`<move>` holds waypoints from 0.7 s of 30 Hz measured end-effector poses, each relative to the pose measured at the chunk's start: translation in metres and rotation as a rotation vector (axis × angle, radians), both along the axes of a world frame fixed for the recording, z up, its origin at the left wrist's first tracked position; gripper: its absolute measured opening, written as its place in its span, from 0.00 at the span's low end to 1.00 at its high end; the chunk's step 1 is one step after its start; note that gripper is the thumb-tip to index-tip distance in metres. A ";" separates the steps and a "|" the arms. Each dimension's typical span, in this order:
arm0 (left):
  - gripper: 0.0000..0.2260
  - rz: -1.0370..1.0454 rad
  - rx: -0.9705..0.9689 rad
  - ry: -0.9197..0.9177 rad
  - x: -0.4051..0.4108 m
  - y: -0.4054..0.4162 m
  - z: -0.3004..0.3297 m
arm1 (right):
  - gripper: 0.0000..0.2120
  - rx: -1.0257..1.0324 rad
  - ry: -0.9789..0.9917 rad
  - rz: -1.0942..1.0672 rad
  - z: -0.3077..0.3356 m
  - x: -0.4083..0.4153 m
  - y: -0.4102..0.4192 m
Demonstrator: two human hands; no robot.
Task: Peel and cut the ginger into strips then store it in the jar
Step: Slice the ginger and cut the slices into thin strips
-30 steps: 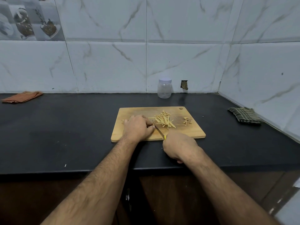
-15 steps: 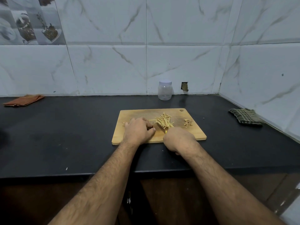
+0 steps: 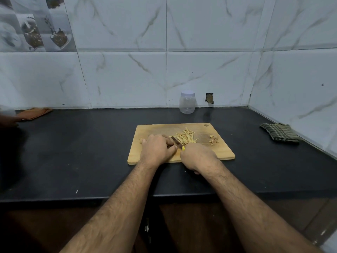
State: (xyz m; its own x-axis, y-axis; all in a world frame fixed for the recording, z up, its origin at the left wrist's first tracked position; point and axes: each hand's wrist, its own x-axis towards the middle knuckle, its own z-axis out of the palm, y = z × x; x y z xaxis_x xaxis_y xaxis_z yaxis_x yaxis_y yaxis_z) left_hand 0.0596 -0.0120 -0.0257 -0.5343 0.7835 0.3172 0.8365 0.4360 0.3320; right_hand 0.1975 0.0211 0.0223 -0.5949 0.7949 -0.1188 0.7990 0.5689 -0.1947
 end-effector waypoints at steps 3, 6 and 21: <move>0.13 0.006 -0.008 0.010 0.000 0.000 0.001 | 0.10 -0.010 0.000 -0.007 0.001 -0.001 -0.002; 0.13 0.007 -0.018 0.018 0.000 -0.001 0.001 | 0.12 -0.026 -0.008 -0.014 0.001 -0.001 -0.003; 0.14 -0.001 -0.037 0.021 0.000 -0.001 0.002 | 0.18 -0.033 -0.067 0.004 0.008 -0.004 -0.011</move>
State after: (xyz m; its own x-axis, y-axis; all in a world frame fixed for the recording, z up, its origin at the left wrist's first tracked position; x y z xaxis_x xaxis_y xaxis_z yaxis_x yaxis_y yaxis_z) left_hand 0.0591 -0.0125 -0.0234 -0.5271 0.7954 0.2991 0.8434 0.4467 0.2985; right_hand 0.1932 0.0100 0.0306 -0.5884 0.7872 -0.1846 0.8083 0.5666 -0.1602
